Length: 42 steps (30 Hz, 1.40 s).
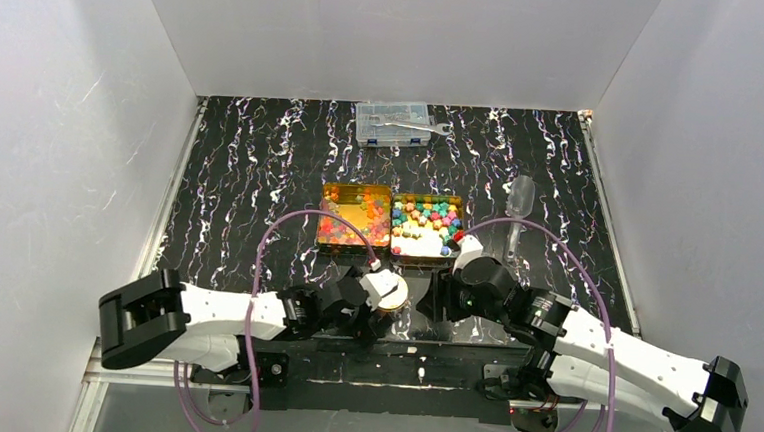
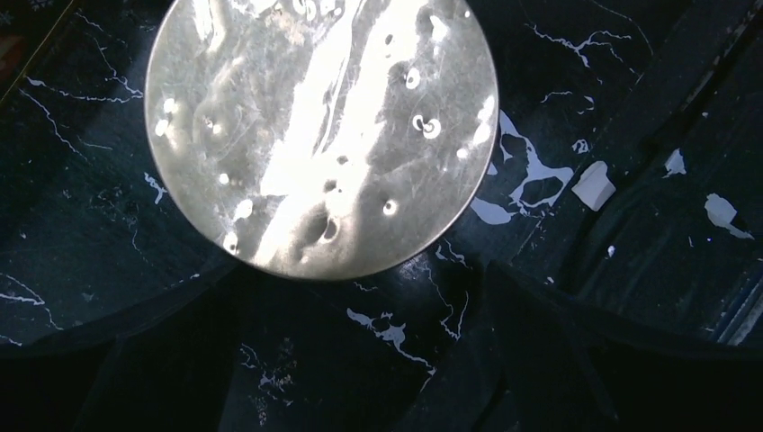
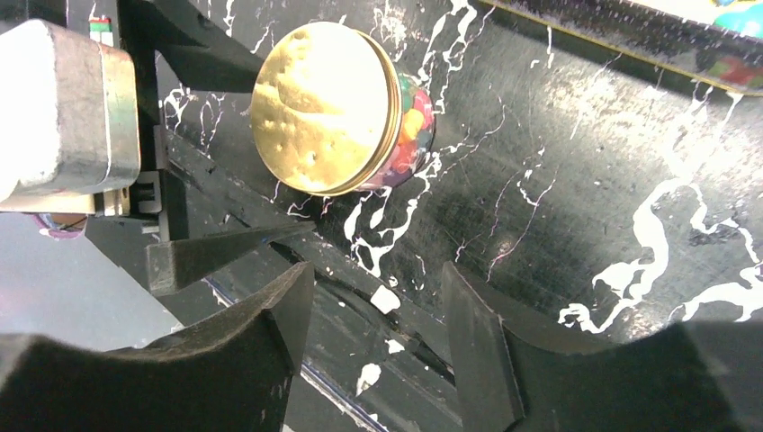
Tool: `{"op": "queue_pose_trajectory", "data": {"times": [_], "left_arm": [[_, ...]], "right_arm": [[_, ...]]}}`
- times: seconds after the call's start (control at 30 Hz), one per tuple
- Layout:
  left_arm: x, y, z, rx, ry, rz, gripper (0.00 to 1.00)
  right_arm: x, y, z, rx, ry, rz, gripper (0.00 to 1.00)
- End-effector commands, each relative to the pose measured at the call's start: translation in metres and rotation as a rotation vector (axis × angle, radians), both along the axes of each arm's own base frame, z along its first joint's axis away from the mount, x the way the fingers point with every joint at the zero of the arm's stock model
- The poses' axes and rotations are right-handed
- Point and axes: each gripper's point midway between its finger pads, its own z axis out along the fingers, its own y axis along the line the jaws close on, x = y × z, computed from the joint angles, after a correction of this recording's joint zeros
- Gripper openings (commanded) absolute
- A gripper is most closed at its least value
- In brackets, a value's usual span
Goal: Pack the candies
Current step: Reset both arms
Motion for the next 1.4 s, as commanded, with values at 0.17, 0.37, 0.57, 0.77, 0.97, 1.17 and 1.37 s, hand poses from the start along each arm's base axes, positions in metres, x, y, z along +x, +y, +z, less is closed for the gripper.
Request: {"op": "queue_pose_trajectory", "data": {"times": [0.17, 0.37, 0.57, 0.77, 0.97, 1.17, 1.37], "left_arm": [[-0.015, 0.027, 0.035, 0.092, 0.081, 0.022, 0.98], [-0.008, 0.044, 0.064, 0.114, 0.066, 0.128, 0.98], [0.002, 0.06, 0.104, 0.179, 0.036, 0.205, 0.98], [0.017, 0.065, 0.16, 0.201, 0.076, 0.25, 0.98], [0.045, 0.074, 0.209, 0.12, 0.086, 0.314, 0.98], [0.08, 0.095, 0.241, -0.052, 0.136, 0.472, 0.98], [0.109, 0.126, 0.245, -0.173, 0.115, 0.69, 0.98]], "right_arm": [[0.026, 0.005, 0.046, -0.032, -0.132, -0.02, 0.76], [0.039, 0.008, 0.075, -0.054, -0.186, -0.029, 0.98], [0.054, 0.012, 0.103, -0.106, -0.238, -0.03, 0.98], [0.08, 0.004, 0.14, -0.176, -0.291, -0.05, 0.98], [0.114, -0.006, 0.168, -0.184, -0.311, -0.094, 0.98], [0.16, -0.04, 0.178, -0.144, -0.258, -0.199, 0.98], [0.19, -0.095, 0.167, -0.045, -0.158, -0.348, 0.98]]}}
